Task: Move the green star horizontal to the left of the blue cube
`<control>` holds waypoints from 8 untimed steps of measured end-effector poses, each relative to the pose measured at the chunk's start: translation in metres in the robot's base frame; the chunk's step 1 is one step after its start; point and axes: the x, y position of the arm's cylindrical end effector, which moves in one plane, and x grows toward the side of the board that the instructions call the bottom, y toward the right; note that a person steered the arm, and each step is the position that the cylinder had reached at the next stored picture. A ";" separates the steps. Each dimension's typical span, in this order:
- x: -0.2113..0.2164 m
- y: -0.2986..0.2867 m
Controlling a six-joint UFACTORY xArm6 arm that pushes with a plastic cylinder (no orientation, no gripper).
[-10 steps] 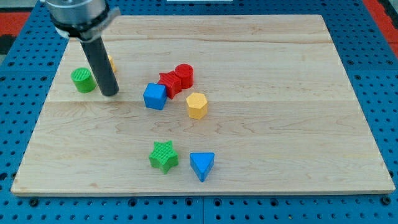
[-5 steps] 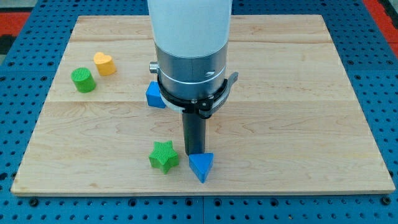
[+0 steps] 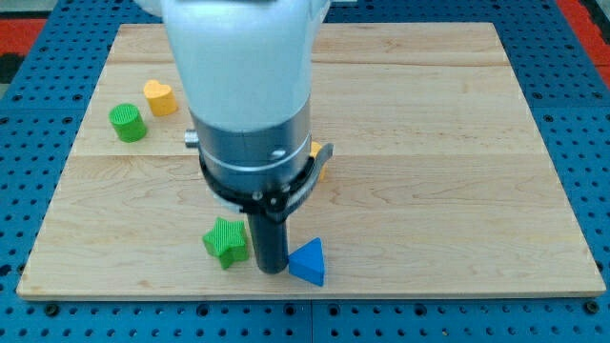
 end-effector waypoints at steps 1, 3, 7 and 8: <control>0.002 -0.037; -0.067 -0.084; -0.113 -0.135; -0.142 -0.129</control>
